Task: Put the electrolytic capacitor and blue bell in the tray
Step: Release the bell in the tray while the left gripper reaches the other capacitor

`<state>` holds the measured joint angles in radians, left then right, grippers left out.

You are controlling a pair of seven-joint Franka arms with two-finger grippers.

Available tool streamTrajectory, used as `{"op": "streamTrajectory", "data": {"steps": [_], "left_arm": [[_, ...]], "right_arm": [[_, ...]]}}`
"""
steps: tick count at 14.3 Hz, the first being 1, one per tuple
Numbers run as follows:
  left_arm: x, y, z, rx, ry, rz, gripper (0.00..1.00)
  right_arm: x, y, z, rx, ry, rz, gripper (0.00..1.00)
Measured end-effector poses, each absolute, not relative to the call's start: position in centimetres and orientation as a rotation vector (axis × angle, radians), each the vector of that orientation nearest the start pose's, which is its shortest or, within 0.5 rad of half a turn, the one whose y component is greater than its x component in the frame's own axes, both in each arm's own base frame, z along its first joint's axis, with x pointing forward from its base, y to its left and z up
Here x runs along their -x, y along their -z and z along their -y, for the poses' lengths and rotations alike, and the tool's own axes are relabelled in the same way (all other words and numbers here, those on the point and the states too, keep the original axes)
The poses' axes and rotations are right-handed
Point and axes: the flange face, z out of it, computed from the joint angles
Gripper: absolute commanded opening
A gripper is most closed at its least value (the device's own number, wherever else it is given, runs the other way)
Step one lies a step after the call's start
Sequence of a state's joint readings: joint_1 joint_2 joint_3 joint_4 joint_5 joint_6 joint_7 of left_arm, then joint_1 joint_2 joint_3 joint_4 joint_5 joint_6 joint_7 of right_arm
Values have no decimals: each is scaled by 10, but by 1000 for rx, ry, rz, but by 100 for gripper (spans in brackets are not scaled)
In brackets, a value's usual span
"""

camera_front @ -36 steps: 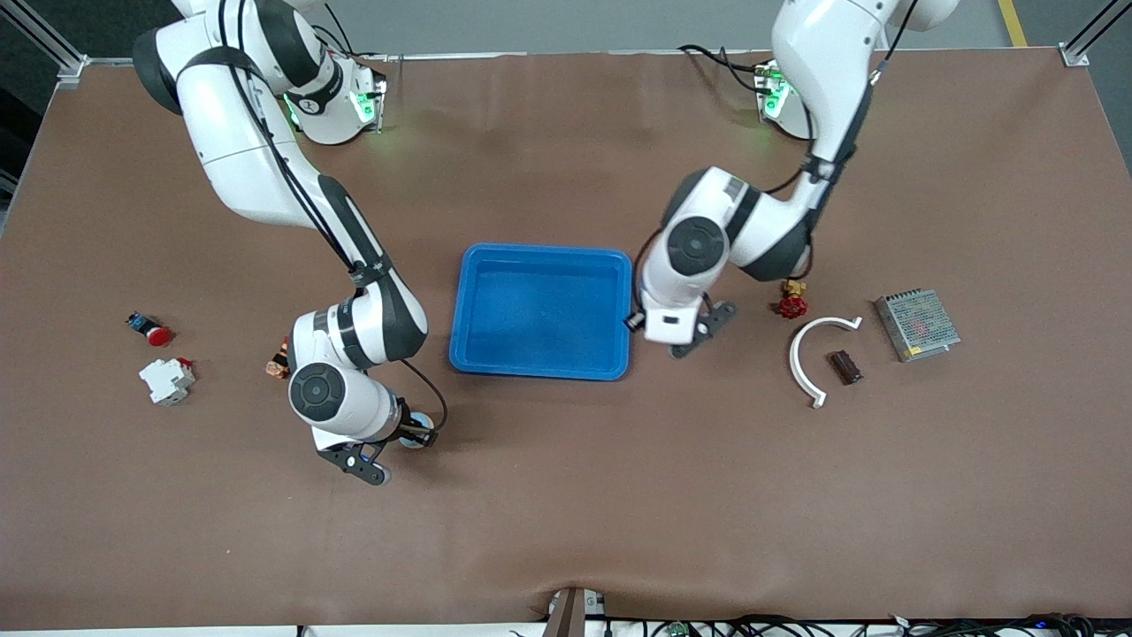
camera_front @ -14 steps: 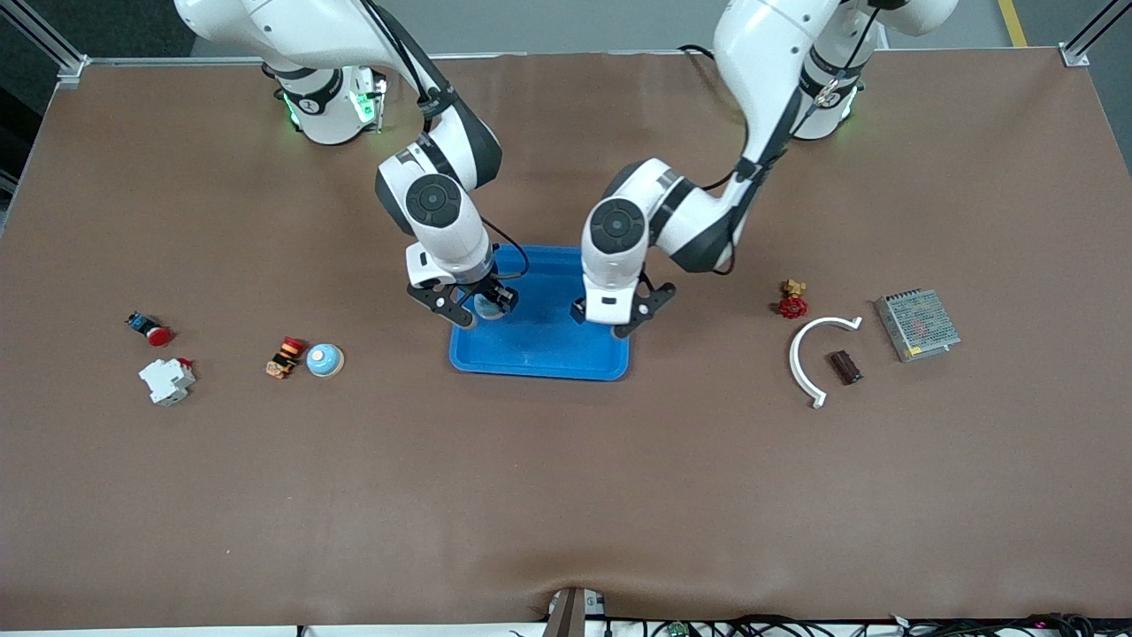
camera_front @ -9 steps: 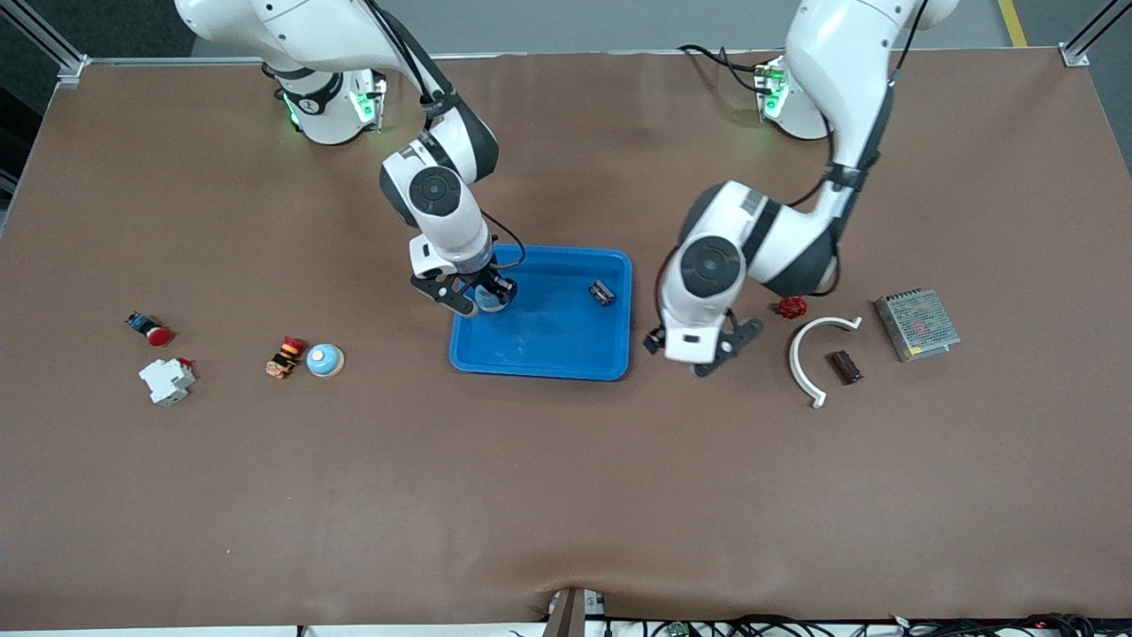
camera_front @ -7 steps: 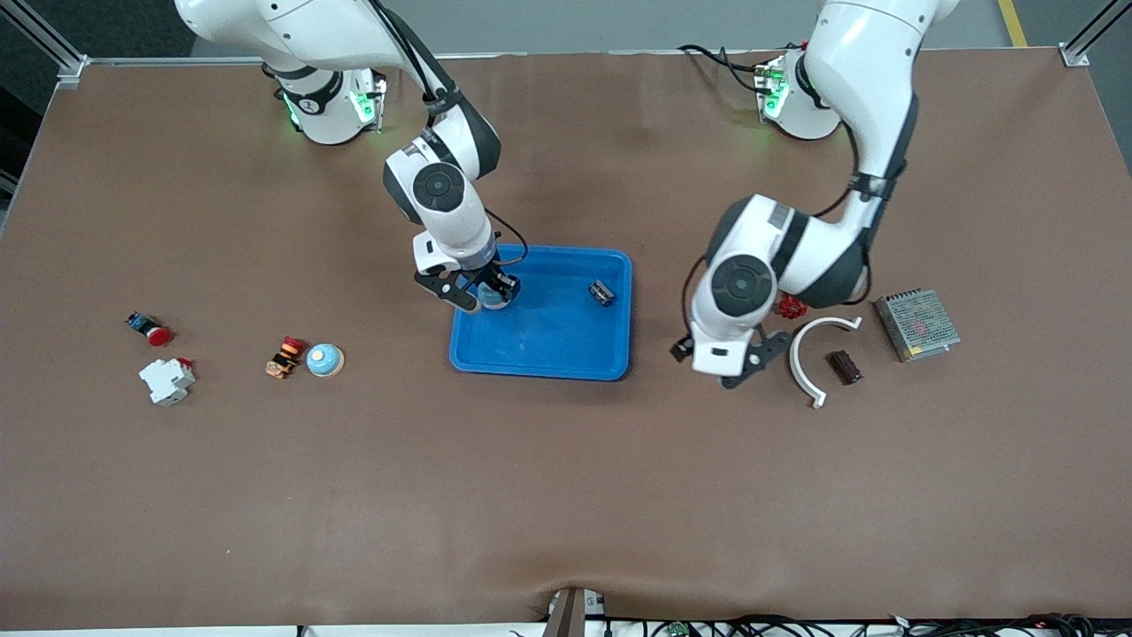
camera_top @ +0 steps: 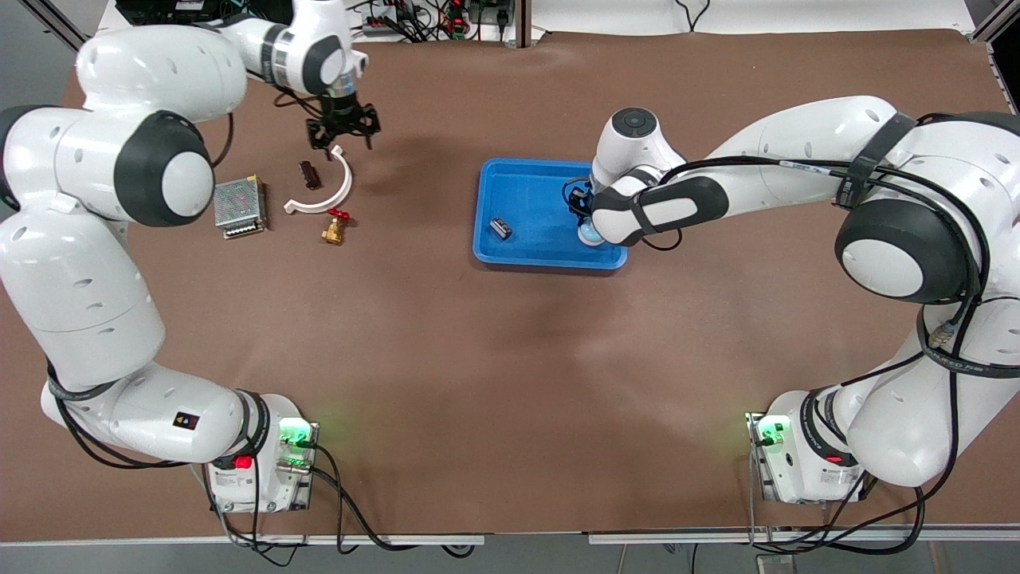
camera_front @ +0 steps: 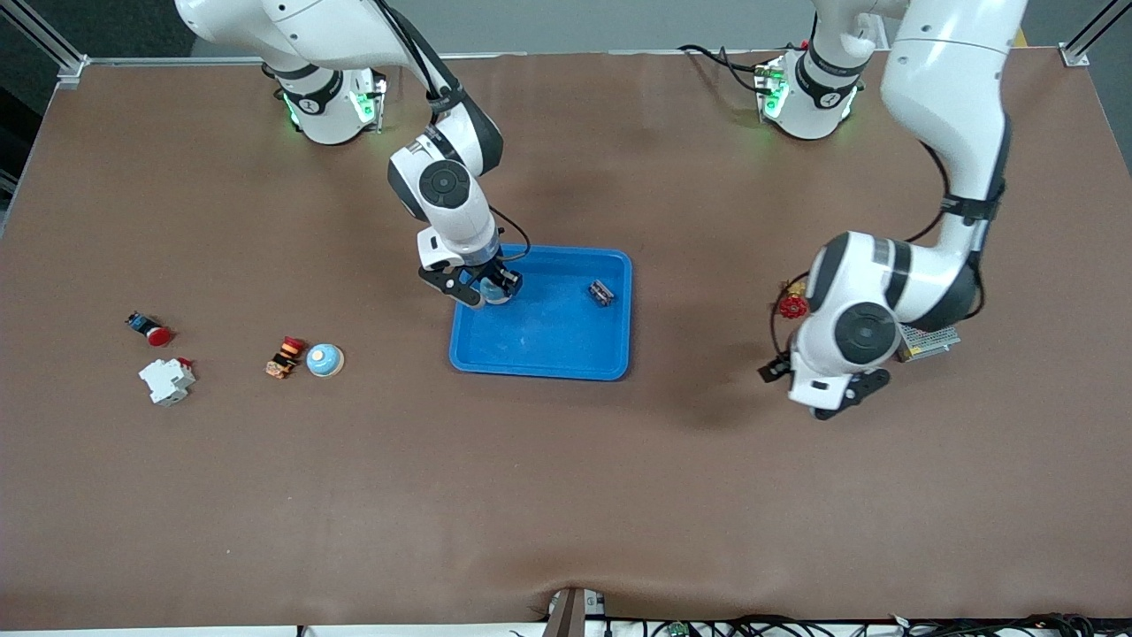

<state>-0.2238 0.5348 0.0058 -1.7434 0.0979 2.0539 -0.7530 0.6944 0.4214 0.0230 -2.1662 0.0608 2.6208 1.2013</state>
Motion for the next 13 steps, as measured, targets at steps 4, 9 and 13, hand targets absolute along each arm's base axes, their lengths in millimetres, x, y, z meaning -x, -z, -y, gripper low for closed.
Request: {"op": "streamTrajectory", "data": {"steps": [4,9,13], "left_arm": [[-637,-236,75,2910,-227,609,84],[-637,-197,38,2938,-211,594,75],[-627,-177,40,2942,-222,584,53]], "right_arm": [[-431,-194,-370,2973,-18,-849,100],[-446,-222,-371,3042,-107,-868,100],[-509,-292,-323,3102,-151,-623,100]]}}
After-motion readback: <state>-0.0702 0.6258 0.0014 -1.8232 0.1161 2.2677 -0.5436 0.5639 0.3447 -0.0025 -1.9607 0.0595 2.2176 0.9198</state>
